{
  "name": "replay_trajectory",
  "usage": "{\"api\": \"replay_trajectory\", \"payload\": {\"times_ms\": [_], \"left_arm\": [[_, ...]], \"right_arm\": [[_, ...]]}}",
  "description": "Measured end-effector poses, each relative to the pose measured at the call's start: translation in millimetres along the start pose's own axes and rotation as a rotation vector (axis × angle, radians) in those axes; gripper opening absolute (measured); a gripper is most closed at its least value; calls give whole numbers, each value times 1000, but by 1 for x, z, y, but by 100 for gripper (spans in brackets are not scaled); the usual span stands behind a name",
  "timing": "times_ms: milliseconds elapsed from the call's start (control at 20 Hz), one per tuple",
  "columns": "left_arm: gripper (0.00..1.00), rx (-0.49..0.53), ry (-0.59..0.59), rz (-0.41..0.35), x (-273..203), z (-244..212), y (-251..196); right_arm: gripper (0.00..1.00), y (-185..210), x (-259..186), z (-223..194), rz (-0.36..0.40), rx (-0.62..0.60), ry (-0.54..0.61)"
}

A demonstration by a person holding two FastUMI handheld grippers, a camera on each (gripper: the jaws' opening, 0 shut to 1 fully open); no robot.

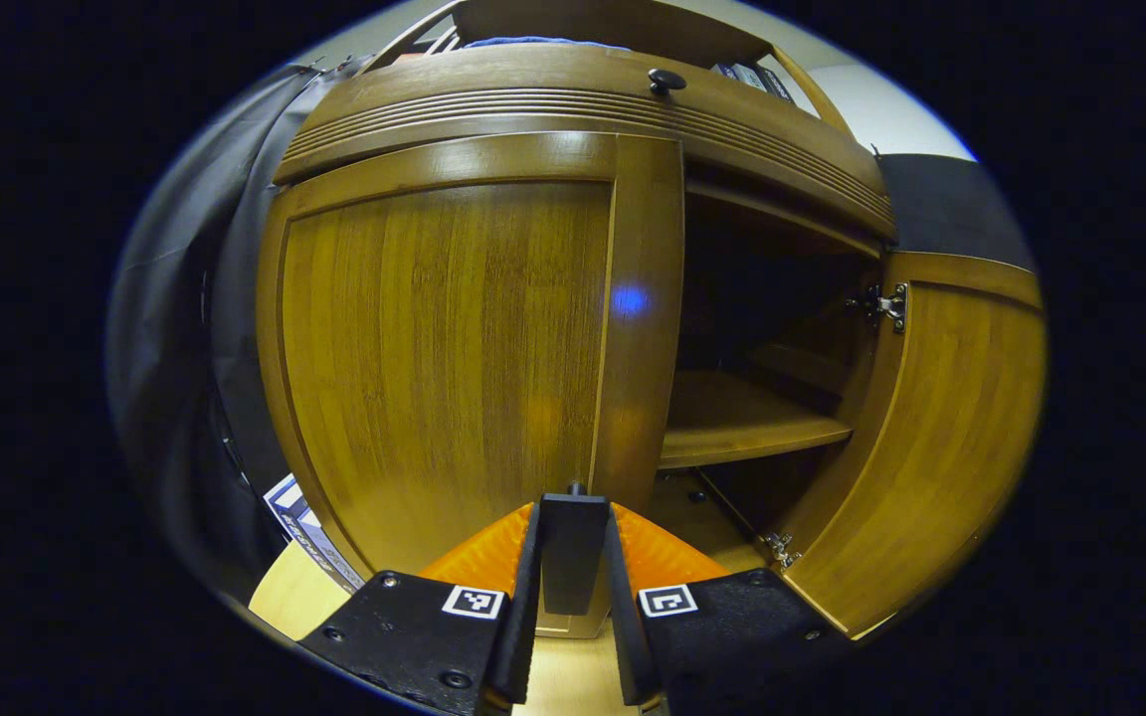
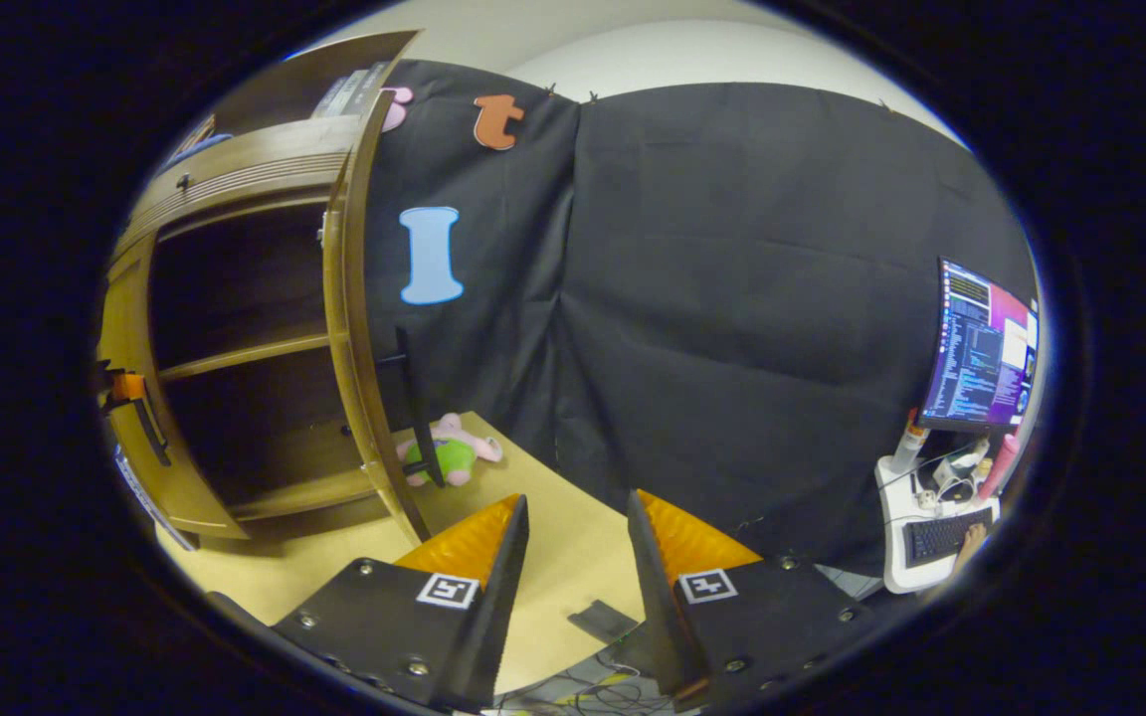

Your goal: Open the right door of the double-door shoe cabinet with the right hand, and open the left door with the left hand.

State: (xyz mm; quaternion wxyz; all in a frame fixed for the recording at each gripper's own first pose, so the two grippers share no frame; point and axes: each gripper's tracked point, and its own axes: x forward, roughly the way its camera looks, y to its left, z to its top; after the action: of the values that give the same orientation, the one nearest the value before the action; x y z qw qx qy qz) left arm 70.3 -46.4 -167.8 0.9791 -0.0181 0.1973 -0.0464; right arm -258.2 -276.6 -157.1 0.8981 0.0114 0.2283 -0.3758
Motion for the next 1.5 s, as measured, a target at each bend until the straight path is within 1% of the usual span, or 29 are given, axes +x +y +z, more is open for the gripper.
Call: {"api": "replay_trajectory", "payload": {"times_ms": [50, 100, 200, 250, 350, 400, 450, 500, 550, 600, 700, 750, 800, 950, 1000, 1100, 1150, 1400, 1500], "left_arm": [[35, 0, -1, -3, -2, 0, 0], [35, -1, -1, -5, -5, -1, 1], [35, -5, 1, -8, -8, -1, 1], [37, -6, 1, -11, -11, -1, 1], [35, -8, 1, -19, -14, -2, 2], [37, -9, 1, -23, -15, -2, 3], [35, -9, 1, -26, -17, -3, 3], [37, -9, 0, -28, -18, -3, 3], [35, -9, 1, -30, -20, -3, 3], [35, -10, 1, -32, -22, -4, 4], [35, -14, 1, -35, -25, -4, 5], [35, -15, 0, -36, -27, -4, 5], [37, -17, -1, -37, -28, -5, 6], [35, -29, -7, -39, -34, -6, 7], [37, -30, -8, -37, -36, -7, 8], [37, -39, -13, -35, -38, -7, 9], [35, -48, -15, -34, -40, -7, 10], [35, -71, -19, -32, -49, -9, 13], [35, -91, -19, -30, -52, -10, 14]], "right_arm": [[55, 1, -1, -2, 5, -3, 4], [59, 2, -2, -3, 9, -4, 8], [59, 5, -3, -6, 16, -7, 13], [59, 6, -4, -6, 19, -7, 14], [59, 9, -5, -8, 29, -10, 16], [59, 11, -6, -9, 34, -13, 18], [59, 14, -6, -10, 41, -16, 20], [59, 18, -6, -11, 48, -19, 22], [59, 22, -5, -10, 57, -21, 24], [55, 25, -5, -13, 66, -22, 26], [55, 32, -5, -13, 85, -28, 27], [59, 36, -4, -13, 96, -32, 28], [59, 40, -3, -13, 106, -38, 30], [59, 51, -1, -14, 135, -52, 35], [59, 54, -1, -14, 144, -56, 36], [59, 60, 1, -15, 162, -67, 38], [59, 61, 0, -16, 168, -71, 39], [59, 65, 0, -16, 208, -84, 41], [59, 78, 7, -14, 223, -91, 41]]}}
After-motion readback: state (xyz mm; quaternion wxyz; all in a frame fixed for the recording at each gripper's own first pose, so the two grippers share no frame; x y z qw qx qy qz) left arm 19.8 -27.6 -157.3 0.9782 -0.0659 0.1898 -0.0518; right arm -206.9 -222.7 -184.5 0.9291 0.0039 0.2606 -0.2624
